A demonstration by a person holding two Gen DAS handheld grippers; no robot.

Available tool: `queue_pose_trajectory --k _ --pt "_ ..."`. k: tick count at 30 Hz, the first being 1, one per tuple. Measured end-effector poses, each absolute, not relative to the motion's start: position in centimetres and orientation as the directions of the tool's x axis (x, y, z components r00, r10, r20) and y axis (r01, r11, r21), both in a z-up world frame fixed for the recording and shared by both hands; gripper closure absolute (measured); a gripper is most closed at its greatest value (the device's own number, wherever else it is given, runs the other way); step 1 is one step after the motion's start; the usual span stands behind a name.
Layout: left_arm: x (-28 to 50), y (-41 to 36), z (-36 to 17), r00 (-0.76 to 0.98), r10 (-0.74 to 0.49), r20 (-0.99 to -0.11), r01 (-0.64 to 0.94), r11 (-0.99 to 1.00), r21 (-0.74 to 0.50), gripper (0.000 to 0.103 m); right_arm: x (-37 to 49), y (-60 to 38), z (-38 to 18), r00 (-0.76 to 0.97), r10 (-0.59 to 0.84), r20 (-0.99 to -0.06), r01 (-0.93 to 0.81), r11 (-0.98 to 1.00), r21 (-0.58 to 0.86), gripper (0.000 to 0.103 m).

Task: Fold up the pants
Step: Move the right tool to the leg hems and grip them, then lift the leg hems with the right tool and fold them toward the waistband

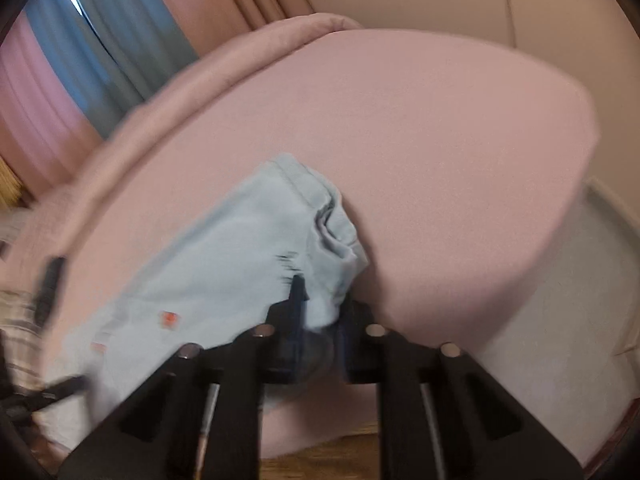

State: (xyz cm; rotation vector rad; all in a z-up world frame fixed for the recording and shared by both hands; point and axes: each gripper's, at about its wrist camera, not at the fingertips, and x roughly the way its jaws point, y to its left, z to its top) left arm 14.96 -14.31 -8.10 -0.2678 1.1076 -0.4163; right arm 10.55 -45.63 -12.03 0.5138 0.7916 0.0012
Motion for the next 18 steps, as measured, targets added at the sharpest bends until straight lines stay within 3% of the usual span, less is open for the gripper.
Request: queue_pose_trajectory --k 4,7,13,18 --pt "16.5 -14.3 -7.3 0.376 -0.509 -0.774 0.17 0.86 -0.482 0.046 10.1 -42.6 -8.3 0.77 0.191 -0.608 0.059 0.929 0.367 0.09" --pt "17.7 -14.4 -6.7 0.379 -0.575 -0.726 0.158 0.813 -0.561 0.029 9.1 -38.5 -6.4 0.772 0.29 -0.566 -0.101 0.934 0.342 0.09" --pt "20.1 -15.8 -7.2 0.337 -0.619 -0.709 0.122 0.776 -0.619 0.028 8.4 -30.8 -7.7 0.656 0.446 -0.609 -0.315 0.895 0.316 0.09" --pt "21.5 -16.6 -8.6 0.285 -0.603 -0.745 0.092 0.791 -0.605 0.028 8.5 -28.3 -9.7 0.605 0.441 -0.663 -0.341 0.896 0.285 0.09"
